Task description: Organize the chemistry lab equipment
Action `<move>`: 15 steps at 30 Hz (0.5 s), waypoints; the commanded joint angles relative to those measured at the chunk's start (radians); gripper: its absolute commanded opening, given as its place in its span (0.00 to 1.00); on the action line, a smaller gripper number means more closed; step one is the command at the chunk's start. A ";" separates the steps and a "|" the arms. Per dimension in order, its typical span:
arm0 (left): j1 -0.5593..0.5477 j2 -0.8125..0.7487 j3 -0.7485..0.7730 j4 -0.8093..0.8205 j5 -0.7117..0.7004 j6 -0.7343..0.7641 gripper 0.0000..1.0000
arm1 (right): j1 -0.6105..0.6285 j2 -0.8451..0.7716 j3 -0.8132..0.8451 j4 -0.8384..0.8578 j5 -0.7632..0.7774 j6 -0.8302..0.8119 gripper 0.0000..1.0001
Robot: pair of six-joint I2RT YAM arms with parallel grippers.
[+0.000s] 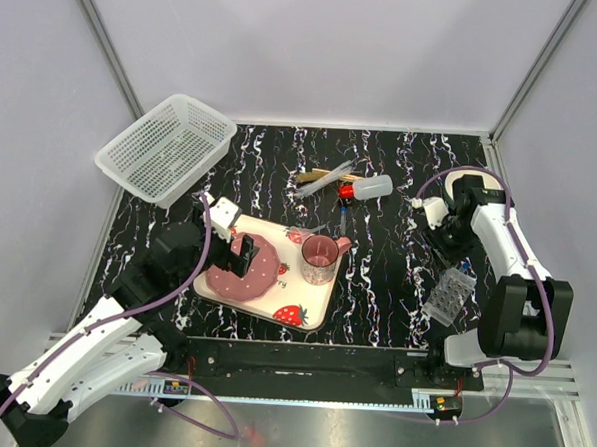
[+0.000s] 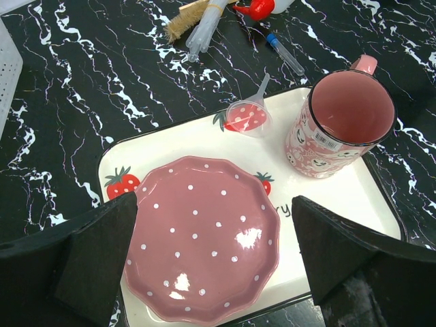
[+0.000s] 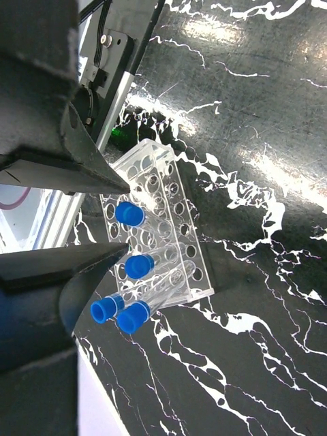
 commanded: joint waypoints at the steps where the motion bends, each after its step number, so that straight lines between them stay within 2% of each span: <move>1: 0.004 -0.015 0.002 0.016 0.007 0.012 0.99 | 0.009 0.022 0.002 0.024 0.023 -0.001 0.40; 15: 0.004 -0.012 0.004 0.014 0.009 0.012 0.99 | 0.017 0.057 -0.012 0.021 0.017 -0.009 0.32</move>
